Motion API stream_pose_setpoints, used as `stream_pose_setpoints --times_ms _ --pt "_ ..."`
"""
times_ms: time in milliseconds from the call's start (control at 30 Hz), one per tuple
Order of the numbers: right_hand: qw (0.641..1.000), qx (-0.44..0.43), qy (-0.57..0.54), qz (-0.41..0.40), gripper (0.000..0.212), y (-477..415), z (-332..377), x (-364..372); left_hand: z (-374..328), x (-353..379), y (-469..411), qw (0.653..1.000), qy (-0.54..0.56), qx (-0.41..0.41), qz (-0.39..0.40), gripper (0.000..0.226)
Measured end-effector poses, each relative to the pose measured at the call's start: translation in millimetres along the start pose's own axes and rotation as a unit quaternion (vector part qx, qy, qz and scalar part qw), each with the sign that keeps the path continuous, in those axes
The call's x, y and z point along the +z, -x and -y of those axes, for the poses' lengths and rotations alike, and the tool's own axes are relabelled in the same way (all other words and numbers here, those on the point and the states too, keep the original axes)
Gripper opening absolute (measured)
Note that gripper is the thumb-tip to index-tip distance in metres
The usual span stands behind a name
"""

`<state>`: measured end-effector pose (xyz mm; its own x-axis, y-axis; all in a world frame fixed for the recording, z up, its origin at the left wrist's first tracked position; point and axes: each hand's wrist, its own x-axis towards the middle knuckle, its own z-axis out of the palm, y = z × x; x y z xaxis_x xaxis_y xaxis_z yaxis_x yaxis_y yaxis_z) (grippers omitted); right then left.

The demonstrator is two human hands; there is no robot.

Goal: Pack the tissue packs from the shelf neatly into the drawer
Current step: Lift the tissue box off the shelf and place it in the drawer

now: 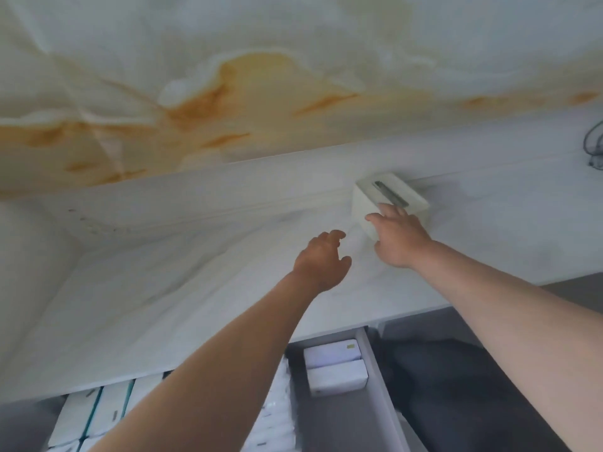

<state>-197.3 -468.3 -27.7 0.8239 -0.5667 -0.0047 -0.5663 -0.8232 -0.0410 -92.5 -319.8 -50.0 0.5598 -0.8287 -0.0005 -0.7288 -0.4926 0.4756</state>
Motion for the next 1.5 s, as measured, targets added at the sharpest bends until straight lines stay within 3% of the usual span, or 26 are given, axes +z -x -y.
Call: stream_pose_setpoints --times_ms 200,367,500,667,767,833,900,967,1133,1233,1333,1400,1500 --pt "0.995 0.031 0.053 0.078 0.091 -31 -29 8 -16 17 -44 0.999 -0.021 0.012 0.021 0.059" --pt "0.995 0.039 0.04 0.082 0.084 -39 -19 8 -8 13 -51 0.999 -0.025 0.025 0.021 0.063" --pt "0.997 -0.064 -0.036 0.035 0.066 -22 1 3 6 9 -44 1.0 0.008 0.024 0.007 0.064" --pt "0.953 -0.196 -0.228 0.017 0.053 -1 42 13 30 5 -22 0.995 0.099 0.013 -0.018 0.058" --pt "0.941 -0.164 -0.291 -0.06 0.04 4 54 16 44 1 -5 0.995 0.101 -0.006 -0.017 0.054" --pt "0.955 -0.101 -0.268 -0.075 0.044 4 56 18 50 -3 7 0.997 0.069 -0.011 -0.02 0.054" --pt "0.972 0.0 -0.235 -0.02 0.059 5 60 17 53 -7 22 0.999 0.033 -0.003 -0.026 0.053" --pt "0.959 0.075 -0.269 0.056 0.061 9 66 15 56 -11 37 0.999 0.019 0.003 -0.04 0.047" --pt "0.936 0.036 -0.335 0.106 0.061 25 79 13 69 -21 62 0.98 0.135 -0.038 -0.141 0.016" --pt "0.925 0.049 -0.361 0.106 0.048 27 87 17 81 -31 63 0.967 0.17 -0.108 -0.157 0.028" --pt "0.903 0.08 -0.408 0.108 0.077 27 99 17 88 -40 53 0.958 0.22 -0.167 -0.075 0.074" --pt "0.881 0.084 -0.445 0.134 0.092 27 107 14 88 -44 46 0.93 0.313 -0.19 -0.021 0.098" --pt "0.874 0.088 -0.446 0.175 0.107 34 114 5 89 -47 47 0.931 0.313 -0.186 -0.001 0.109"
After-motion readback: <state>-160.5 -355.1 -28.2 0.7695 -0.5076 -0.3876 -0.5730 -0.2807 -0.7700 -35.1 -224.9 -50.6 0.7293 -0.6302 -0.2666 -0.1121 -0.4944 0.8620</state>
